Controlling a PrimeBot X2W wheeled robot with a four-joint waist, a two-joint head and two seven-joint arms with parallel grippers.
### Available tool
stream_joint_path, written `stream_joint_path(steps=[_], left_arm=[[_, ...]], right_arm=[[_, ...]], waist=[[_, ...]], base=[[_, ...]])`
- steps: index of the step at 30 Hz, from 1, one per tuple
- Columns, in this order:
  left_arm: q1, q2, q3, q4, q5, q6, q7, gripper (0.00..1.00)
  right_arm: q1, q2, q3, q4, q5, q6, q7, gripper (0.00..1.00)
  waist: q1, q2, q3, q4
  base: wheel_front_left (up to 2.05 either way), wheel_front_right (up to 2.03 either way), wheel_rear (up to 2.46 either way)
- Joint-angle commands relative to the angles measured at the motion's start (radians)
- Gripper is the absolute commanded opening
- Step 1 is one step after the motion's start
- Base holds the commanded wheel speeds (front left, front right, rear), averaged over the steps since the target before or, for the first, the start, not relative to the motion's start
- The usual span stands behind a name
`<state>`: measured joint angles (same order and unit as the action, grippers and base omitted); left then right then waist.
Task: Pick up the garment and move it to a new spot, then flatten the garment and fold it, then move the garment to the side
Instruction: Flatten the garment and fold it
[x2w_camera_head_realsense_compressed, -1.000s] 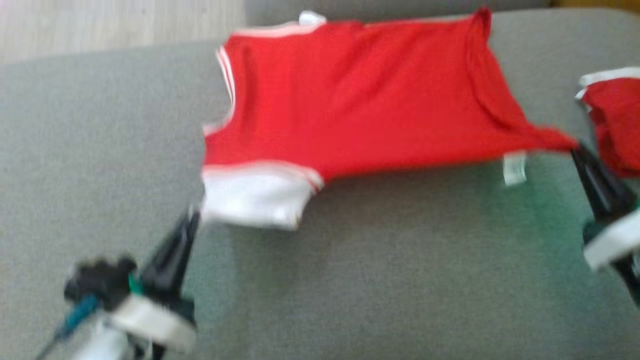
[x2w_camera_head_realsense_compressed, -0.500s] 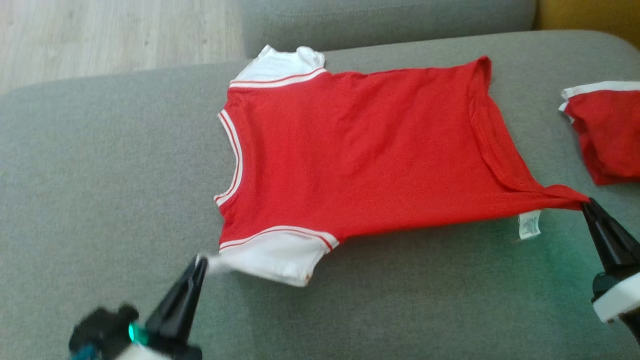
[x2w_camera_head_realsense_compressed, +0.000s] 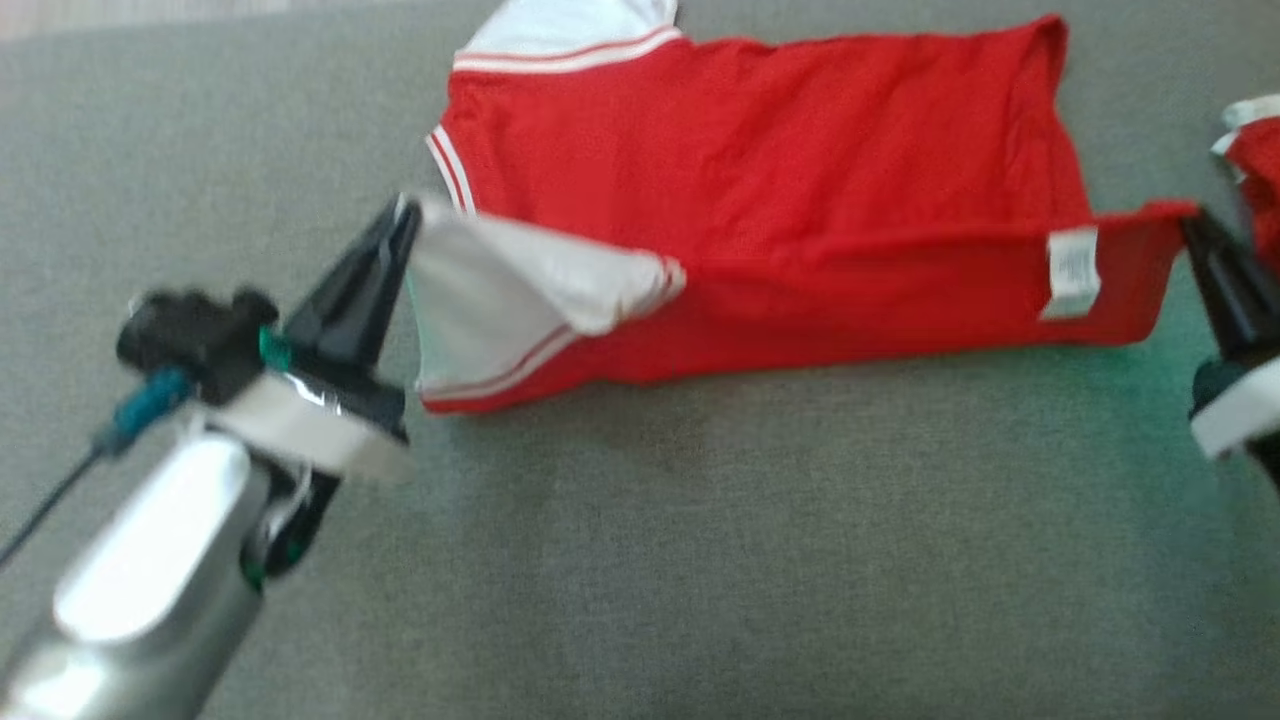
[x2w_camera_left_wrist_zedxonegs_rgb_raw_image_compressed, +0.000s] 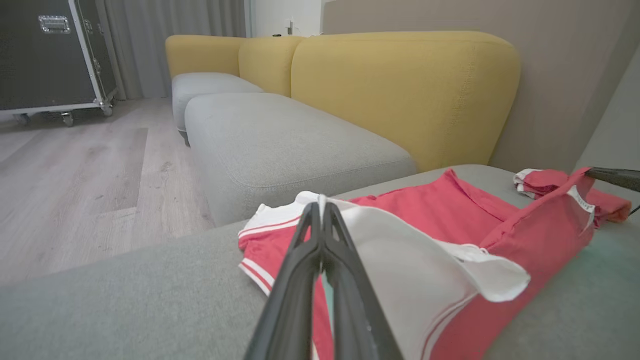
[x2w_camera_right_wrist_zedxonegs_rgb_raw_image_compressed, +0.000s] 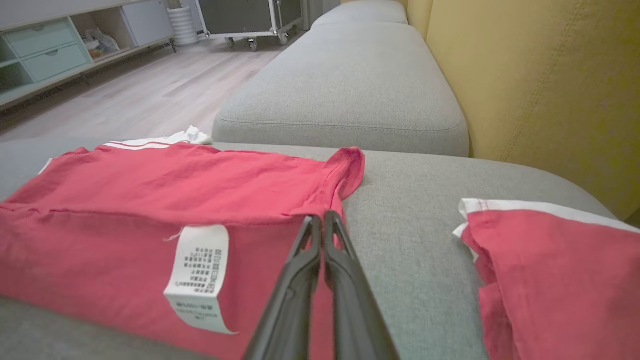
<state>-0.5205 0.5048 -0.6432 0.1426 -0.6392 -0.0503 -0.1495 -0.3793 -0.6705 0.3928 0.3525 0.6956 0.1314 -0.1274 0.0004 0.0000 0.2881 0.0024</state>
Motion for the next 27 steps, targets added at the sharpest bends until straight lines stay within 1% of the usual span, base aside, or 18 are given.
stream_joint_path(steps=[1,7,12,13,14,15,18,19,21,27], left_arm=[[-0.062,0.022,0.040,-0.003,0.013,-0.007,0.001,0.00],[-0.224,-0.030,0.011,0.138,0.047,-0.045,-0.018,0.00],[-0.313,-0.075,-0.017,0.249,0.066,-0.062,-0.054,0.00],[-0.321,-0.086,-0.016,0.270,0.059,-0.064,-0.063,0.33],[-0.327,-0.093,-0.016,0.289,0.056,-0.066,-0.072,0.93],[-0.329,-0.100,-0.012,0.305,0.054,-0.067,-0.081,1.00],[-0.300,-0.115,0.006,0.344,0.041,-0.065,-0.100,1.00],[-0.280,-0.120,0.017,0.351,0.035,-0.056,-0.104,1.00],[-0.222,-0.139,0.053,0.353,0.014,-0.019,-0.109,1.00],[0.009,-0.202,0.129,0.276,0.008,0.060,-0.112,1.00]], right_arm=[[-0.019,-0.041,0.012,-0.006,0.009,-0.001,-0.002,0.00],[-0.150,-0.043,0.097,0.077,0.023,-0.001,-0.004,0.00],[-0.222,-0.045,0.158,0.156,0.030,-0.001,-0.038,0.00],[-0.231,-0.040,0.164,0.174,0.036,-0.001,-0.045,0.22],[-0.239,-0.035,0.171,0.189,0.041,-0.001,-0.053,0.72],[-0.247,-0.031,0.178,0.204,0.042,-0.001,-0.063,1.00],[-0.258,-0.011,0.199,0.239,0.045,-0.001,-0.091,1.00],[-0.257,-0.004,0.204,0.247,0.046,-0.001,-0.100,1.00],[-0.250,0.010,0.209,0.257,0.054,-0.001,-0.114,1.00],[-0.198,0.038,0.192,0.269,0.075,-0.001,-0.132,1.00]], waist=[[-0.0004,0.0000,0.029,0.004],[-0.0004,0.0000,0.087,0.014],[-0.0004,0.0000,0.116,0.025],[-0.0004,0.0000,0.118,0.026],[-0.0004,0.0000,0.118,0.026],[-0.0004,0.0000,0.116,0.026],[-0.0004,0.0000,0.099,0.020],[-0.0004,0.0000,0.091,0.018],[-0.0004,0.0000,0.072,0.013],[-0.0004,0.0000,0.026,0.006]], base=[[0.00,0.00,0.00],[0.00,0.00,0.00],[0.00,0.00,0.00],[0.00,0.00,0.00],[0.00,0.00,0.00],[0.00,0.00,0.00],[0.00,0.00,0.00],[0.00,0.00,0.00],[0.00,0.00,0.00],[0.00,0.00,0.00]])
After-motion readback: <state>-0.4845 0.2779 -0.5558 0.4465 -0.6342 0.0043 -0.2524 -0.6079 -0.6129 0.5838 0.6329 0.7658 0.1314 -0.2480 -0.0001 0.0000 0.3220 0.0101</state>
